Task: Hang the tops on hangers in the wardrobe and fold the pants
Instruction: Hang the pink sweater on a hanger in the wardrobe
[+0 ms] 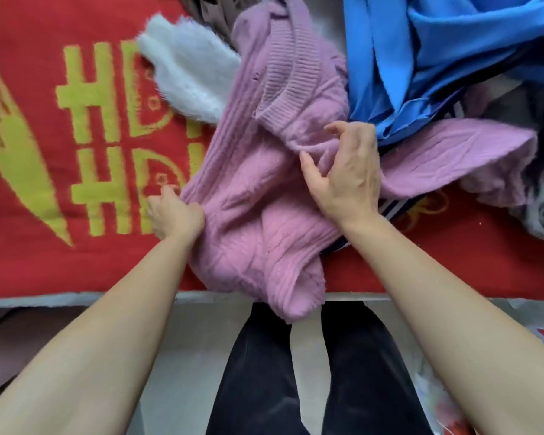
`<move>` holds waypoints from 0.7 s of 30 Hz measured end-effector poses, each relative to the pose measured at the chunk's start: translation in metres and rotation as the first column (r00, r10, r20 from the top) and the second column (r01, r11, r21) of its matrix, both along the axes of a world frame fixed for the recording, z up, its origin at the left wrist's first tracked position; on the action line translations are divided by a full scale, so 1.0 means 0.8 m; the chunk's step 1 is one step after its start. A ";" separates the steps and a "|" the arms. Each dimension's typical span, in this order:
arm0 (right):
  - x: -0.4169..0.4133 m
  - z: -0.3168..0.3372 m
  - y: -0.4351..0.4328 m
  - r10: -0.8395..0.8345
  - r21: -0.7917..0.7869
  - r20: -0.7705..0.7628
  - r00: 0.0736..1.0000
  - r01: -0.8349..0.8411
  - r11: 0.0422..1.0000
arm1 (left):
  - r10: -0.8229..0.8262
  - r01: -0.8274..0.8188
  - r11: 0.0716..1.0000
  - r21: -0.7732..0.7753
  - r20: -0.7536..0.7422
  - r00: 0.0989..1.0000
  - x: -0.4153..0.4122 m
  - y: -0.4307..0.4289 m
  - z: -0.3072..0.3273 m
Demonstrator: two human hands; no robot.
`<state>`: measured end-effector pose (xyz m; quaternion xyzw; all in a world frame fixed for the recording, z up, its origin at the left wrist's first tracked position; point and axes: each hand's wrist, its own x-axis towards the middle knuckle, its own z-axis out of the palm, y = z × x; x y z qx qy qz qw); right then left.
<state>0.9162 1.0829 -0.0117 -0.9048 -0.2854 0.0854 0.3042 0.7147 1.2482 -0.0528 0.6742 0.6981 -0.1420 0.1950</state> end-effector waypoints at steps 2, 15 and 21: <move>0.011 -0.008 0.025 0.036 -0.137 0.082 0.996 -0.025 0.990 | -0.003 -0.014 0.997 0.076 0.219 0.976 0.023 0.013 -0.004; -0.013 -0.005 0.004 0.232 0.053 -0.336 0.913 -0.228 0.972 | -0.065 0.044 0.997 0.058 0.441 0.895 0.057 0.024 -0.011; -0.071 -0.013 -0.029 0.375 -0.022 -0.519 0.768 -0.450 0.893 | 0.686 0.023 0.574 -0.818 0.496 0.532 0.065 -0.032 0.037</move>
